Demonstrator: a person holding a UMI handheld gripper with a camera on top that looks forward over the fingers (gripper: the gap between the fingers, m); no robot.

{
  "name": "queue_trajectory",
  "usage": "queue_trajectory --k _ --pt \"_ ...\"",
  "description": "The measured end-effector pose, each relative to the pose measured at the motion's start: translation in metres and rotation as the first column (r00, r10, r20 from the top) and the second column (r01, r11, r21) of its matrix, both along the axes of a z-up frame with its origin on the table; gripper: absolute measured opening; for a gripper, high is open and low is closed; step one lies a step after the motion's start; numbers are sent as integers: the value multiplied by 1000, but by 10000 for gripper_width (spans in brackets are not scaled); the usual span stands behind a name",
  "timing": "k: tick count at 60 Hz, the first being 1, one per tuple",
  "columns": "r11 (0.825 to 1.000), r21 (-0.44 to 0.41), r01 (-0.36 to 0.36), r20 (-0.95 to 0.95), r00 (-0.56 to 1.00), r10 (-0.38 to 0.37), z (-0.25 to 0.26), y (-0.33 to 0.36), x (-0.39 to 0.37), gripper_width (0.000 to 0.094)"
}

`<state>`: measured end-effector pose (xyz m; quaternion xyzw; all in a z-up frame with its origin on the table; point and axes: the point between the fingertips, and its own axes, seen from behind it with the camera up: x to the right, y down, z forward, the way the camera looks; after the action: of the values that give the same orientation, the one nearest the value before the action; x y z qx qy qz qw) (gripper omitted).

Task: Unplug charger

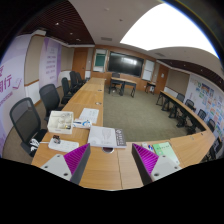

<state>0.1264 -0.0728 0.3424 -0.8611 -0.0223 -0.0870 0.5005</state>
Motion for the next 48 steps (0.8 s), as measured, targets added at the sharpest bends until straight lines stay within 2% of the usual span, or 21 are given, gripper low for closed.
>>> queue_trajectory --k 6,7,10,20,36,40,48 --pt "999 -25 25 17 1000 -24 -13 -7 18 855" --pt "999 -30 33 20 999 -33 -23 5 -6 856" --pt "998 -54 43 25 999 -42 -32 -4 -6 853" --pt "988 -131 80 28 997 -77 -104 -14 -32 852" --pt "970 -234 61 -71 994 -79 -242 -17 -159 855" --pt "972 -229 43 -110 991 -70 -260 -3 -198 857" --pt "988 -155 3 -154 988 -27 -269 59 -263 858"
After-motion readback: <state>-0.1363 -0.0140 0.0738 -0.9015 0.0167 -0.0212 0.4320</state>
